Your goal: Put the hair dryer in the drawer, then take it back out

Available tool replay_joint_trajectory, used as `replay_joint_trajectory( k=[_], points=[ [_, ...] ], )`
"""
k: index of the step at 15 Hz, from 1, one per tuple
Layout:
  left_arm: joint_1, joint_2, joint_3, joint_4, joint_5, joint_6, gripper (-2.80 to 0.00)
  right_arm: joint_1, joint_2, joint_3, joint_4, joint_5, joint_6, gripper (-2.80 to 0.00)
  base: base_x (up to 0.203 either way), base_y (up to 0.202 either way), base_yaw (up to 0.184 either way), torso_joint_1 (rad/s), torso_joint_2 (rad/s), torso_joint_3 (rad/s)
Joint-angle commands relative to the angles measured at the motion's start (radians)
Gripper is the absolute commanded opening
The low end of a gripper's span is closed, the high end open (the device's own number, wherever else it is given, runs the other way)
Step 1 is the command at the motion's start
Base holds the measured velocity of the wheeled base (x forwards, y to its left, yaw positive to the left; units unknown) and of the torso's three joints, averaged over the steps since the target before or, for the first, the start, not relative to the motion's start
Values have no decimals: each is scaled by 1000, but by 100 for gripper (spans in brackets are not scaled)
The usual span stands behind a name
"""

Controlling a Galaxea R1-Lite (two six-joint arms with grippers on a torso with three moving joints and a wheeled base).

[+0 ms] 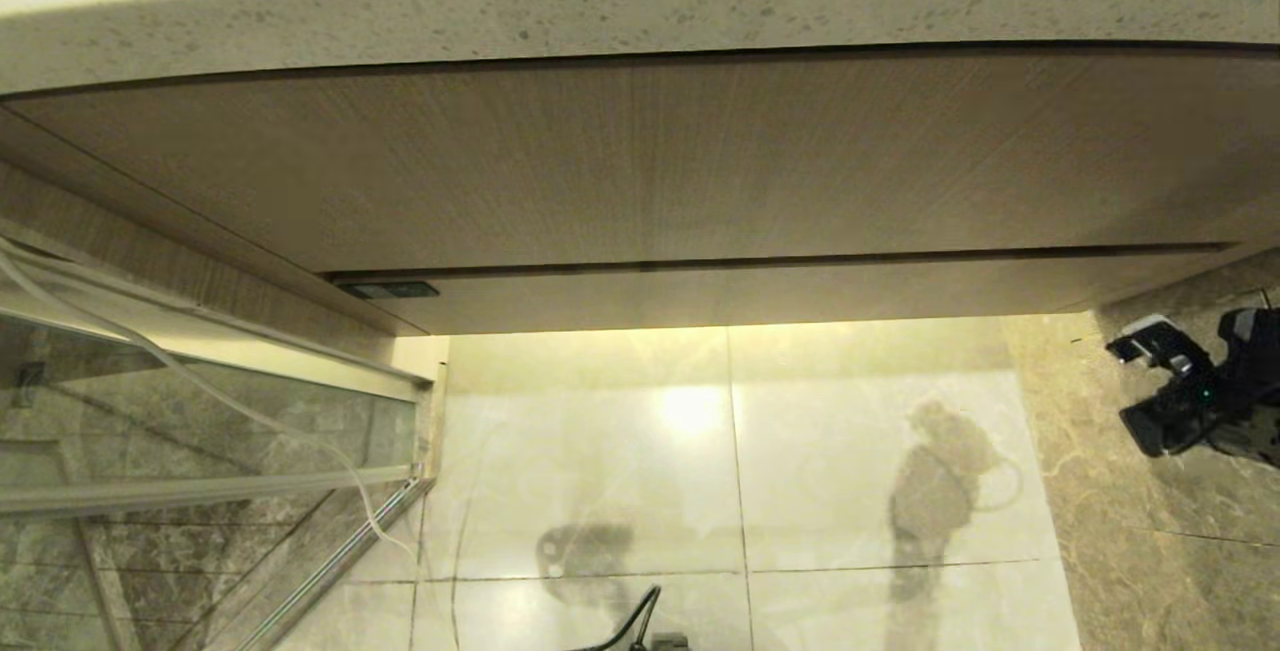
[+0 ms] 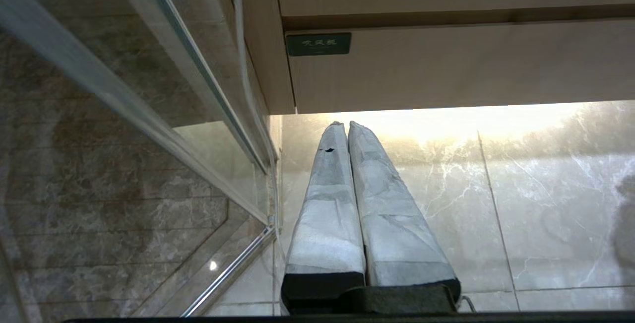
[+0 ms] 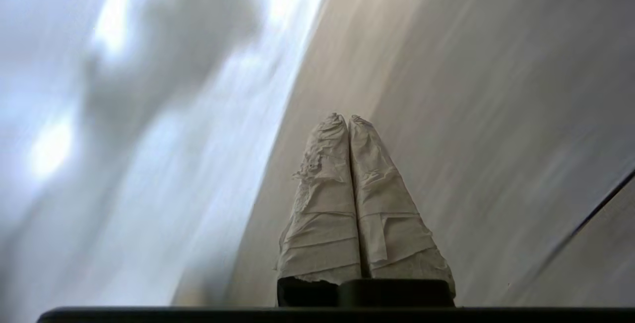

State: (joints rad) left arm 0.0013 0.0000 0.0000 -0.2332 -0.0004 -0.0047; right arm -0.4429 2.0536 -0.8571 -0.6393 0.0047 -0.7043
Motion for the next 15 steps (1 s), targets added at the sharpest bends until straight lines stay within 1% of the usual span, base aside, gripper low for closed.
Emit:
replay_joint_trajectory(
  k=[1,3,5,8,9,11,15],
  points=[
    [0,0,40,-2,0,-1,-280,5,-157,69,246,-7,-2,-280,0,0,0,0,0,0],
    [0,0,40,-2,0,-1,-280,8,-254,125,285,-10,-1,-280,0,0,0,0,0,0],
    [0,0,40,-2,0,0,-280,9,-389,176,359,-15,15,-280,0,0,0,0,0,0],
    [0,0,40,-2,0,-1,-280,41,-650,299,428,-75,86,-280,0,0,0,0,0,0],
    [0,0,40,-2,0,-1,-280,72,-749,346,438,-106,123,-280,0,0,0,0,0,0],
    [0,0,40,-2,0,-1,-280,174,-974,456,464,-160,214,-280,0,0,0,0,0,0],
    [0,0,40,-2,0,-1,-280,391,-1389,681,548,-214,335,-280,0,0,0,0,0,0]
  ],
)
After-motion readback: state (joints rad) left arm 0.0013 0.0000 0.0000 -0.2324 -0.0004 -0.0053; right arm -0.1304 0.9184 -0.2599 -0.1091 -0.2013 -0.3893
